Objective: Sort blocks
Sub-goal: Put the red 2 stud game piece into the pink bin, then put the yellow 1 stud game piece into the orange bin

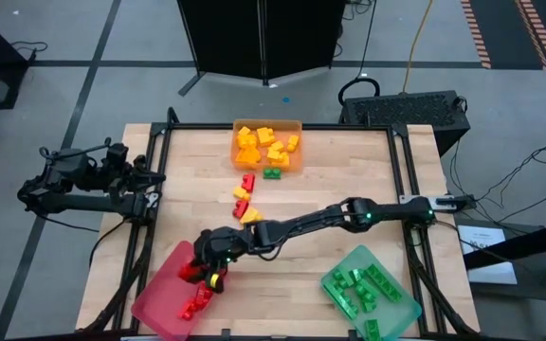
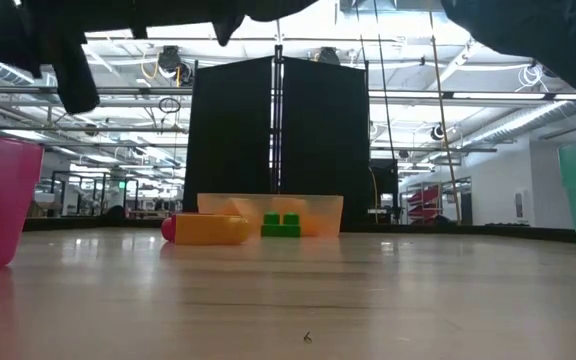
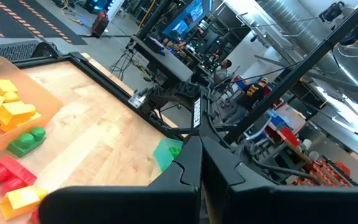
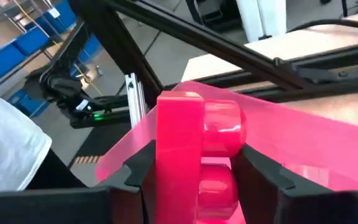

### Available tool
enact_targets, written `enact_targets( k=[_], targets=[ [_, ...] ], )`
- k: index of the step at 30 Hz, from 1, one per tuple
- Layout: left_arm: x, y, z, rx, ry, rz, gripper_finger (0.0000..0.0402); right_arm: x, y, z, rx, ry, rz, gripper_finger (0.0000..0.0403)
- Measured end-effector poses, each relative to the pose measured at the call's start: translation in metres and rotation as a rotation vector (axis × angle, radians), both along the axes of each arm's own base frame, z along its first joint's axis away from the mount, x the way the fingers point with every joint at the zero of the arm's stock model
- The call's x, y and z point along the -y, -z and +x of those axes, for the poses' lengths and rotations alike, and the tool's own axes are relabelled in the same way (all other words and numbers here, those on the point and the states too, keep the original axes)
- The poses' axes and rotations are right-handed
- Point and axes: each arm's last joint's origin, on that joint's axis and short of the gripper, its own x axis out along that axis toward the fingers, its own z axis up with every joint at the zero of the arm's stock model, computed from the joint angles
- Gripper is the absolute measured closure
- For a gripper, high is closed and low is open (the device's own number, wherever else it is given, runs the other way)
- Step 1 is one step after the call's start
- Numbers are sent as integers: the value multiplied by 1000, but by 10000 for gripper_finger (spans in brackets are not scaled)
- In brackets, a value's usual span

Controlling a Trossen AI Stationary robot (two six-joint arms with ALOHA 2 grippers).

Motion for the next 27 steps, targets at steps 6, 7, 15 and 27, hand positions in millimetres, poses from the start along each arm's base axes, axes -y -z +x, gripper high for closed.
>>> enact_targets(
  k=[6,7,15,27],
  targets=[
    [0,0,0,0,0,0,398,0,11,-2,-75,-10,-47,256],
    [0,0,0,0,0,0,398,0,13,-2,-80,-16,-64,256],
    [0,0,0,-1,7,0,398,1,15,-3,-75,-37,-124,149],
    [1,0,0,0,35,-1,398,24,-5,-3,-117,134,-80,95]
  ],
)
